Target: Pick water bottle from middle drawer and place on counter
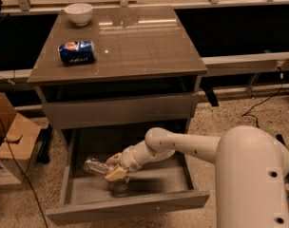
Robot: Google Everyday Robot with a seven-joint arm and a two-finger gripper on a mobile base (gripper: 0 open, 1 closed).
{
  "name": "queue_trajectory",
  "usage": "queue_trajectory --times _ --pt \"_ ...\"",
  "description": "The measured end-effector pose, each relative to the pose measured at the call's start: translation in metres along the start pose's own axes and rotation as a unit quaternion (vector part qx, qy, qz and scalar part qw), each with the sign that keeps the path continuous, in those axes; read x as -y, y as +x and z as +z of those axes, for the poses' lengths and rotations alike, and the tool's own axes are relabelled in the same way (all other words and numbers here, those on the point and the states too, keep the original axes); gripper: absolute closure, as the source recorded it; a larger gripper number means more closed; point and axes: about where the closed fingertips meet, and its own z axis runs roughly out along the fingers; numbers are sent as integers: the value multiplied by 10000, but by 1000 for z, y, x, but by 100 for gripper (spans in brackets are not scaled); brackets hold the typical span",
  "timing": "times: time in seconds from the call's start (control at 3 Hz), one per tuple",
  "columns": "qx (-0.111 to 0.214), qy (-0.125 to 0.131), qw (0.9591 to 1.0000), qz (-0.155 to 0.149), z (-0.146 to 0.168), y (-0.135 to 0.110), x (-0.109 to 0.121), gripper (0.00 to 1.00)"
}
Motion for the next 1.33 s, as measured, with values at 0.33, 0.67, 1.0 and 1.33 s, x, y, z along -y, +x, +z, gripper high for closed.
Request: queue_trajectory --times 0.33,0.67,1.0,1.33 --pt "111 89 9991 -401 -58 -10 -24 100" --pt "114 303 9951 -937 -113 -30 -52 100" --pt "-75 523 9860 -1584 -167 -60 -82 100" --pt "-514 864 9693 -2243 -224 -107 -104 100"
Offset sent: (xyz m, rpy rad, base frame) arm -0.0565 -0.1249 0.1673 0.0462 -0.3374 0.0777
